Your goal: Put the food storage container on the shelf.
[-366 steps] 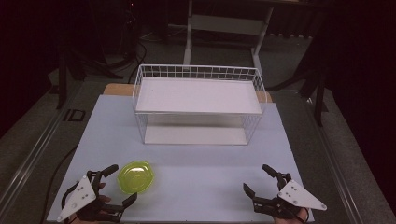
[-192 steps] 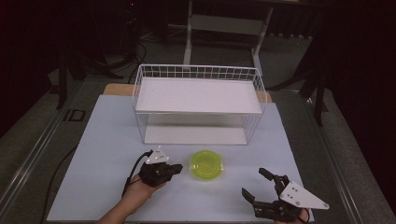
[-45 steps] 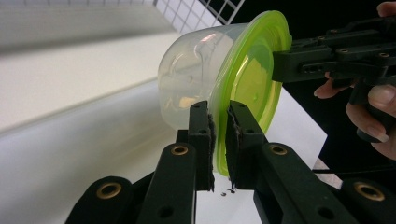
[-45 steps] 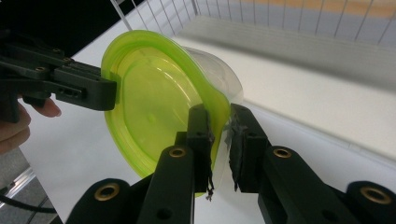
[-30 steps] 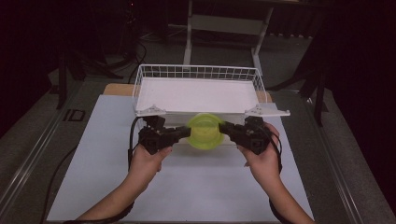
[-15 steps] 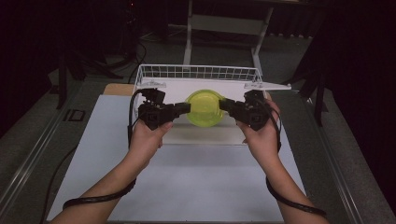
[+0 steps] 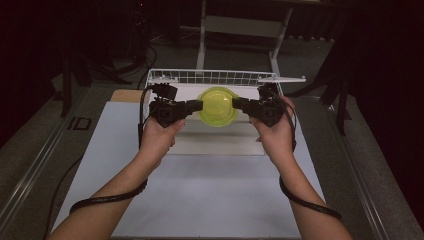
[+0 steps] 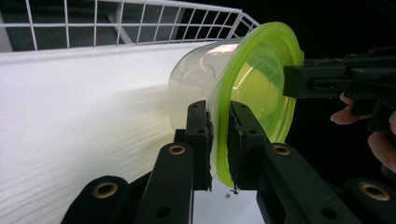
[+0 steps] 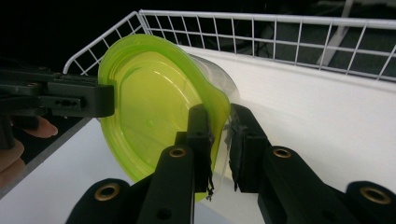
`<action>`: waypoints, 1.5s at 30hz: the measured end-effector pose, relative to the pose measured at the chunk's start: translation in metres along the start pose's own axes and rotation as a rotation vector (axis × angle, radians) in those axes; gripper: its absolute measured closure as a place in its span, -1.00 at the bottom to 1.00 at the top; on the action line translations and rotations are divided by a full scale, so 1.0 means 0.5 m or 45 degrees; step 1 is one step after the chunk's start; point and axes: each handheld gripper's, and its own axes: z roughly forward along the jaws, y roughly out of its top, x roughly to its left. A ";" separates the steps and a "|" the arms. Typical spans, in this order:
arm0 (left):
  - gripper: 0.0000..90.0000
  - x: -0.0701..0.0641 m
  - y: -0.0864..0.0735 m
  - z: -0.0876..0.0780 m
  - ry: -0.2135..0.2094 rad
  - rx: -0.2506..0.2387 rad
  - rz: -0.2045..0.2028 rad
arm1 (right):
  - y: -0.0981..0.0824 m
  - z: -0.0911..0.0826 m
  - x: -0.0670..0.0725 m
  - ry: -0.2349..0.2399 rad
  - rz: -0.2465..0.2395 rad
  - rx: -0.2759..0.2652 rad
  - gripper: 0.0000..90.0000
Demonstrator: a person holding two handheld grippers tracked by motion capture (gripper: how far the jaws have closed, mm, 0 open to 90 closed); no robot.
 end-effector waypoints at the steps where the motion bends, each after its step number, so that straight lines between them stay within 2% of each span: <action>1: 0.77 0.003 0.001 0.003 0.001 0.009 -0.011 | 0.002 0.003 -0.002 0.000 0.008 0.015 0.77; 2: 0.76 0.007 0.001 0.007 0.007 0.012 -0.012 | 0.003 0.007 -0.004 0.007 0.017 0.025 0.77; 4: 0.61 0.006 0.001 0.009 0.015 0.008 -0.001 | 0.005 0.010 -0.007 0.011 0.023 0.037 0.77; 5: 0.61 0.006 0.001 0.009 0.015 0.008 -0.001 | 0.006 0.013 -0.009 0.014 0.030 0.042 0.77; 6: 0.51 0.002 0.000 0.011 0.035 -0.009 0.028 | 0.011 0.018 -0.013 0.028 0.051 0.054 0.77; 12: 0.53 0.010 0.006 0.014 0.039 -0.035 0.021 | 0.030 0.028 -0.030 0.038 0.121 0.111 0.77; 14: 0.59 0.014 0.010 0.017 0.043 -0.033 0.005 | 0.038 0.033 -0.035 0.039 0.141 0.133 0.76; 15: 0.69 0.017 0.012 0.019 0.049 -0.032 -0.002 | 0.041 0.034 -0.036 0.032 0.141 0.130 0.76; 17: 0.69 0.020 0.013 0.021 0.046 -0.028 -0.008 | 0.044 0.035 -0.037 0.021 0.138 0.130 0.76; 18: 0.75 0.027 0.017 0.025 0.033 -0.034 -0.036 | 0.049 0.040 -0.044 0.036 0.174 0.142 0.75; 19: 0.75 0.028 0.018 0.026 0.032 -0.035 -0.039 | 0.051 0.042 -0.047 0.042 0.181 0.147 0.75; 21: 0.74 0.028 0.020 0.028 0.033 -0.039 -0.036 | 0.053 0.044 -0.050 0.045 0.184 0.154 0.73; 23: 0.69 0.029 0.022 0.035 0.053 -0.046 -0.040 | 0.057 0.052 -0.055 0.028 0.181 0.143 0.58; 24: 0.68 0.031 0.023 0.039 0.054 -0.045 -0.050 | 0.057 0.054 -0.055 0.010 0.181 0.131 0.58; 25: 0.57 0.031 0.023 0.039 0.054 -0.045 -0.050 | 0.058 0.057 -0.055 0.006 0.181 0.134 0.60; 28: 0.57 0.038 0.026 0.046 0.062 -0.046 -0.081 | 0.059 0.063 -0.054 0.017 0.187 0.140 0.56; 31: 0.56 0.046 0.029 0.052 0.081 -0.053 -0.089 | 0.058 0.070 -0.053 0.004 0.192 0.136 0.53; 34: 0.38 0.051 0.034 0.055 0.101 -0.066 -0.095 | 0.059 0.077 -0.057 -0.014 0.208 0.141 0.44; 36: 0.36 0.057 0.037 0.057 0.087 -0.073 -0.121 | 0.059 0.077 -0.058 -0.015 0.214 0.135 0.39; 38: 0.33 0.058 0.041 0.060 0.110 -0.062 -0.087 | 0.061 0.077 -0.061 0.002 0.232 0.129 0.36; 41: 0.24 0.061 0.045 0.061 0.131 -0.064 -0.084 | 0.064 0.076 -0.058 0.010 0.239 0.130 0.41; 44: 0.24 0.060 0.047 0.056 0.150 -0.080 -0.068 | 0.064 0.073 -0.053 0.014 0.233 0.123 0.39; 45: 0.14 0.059 0.047 0.055 0.153 -0.083 -0.062 | 0.065 0.067 -0.049 -0.006 0.210 0.105 0.34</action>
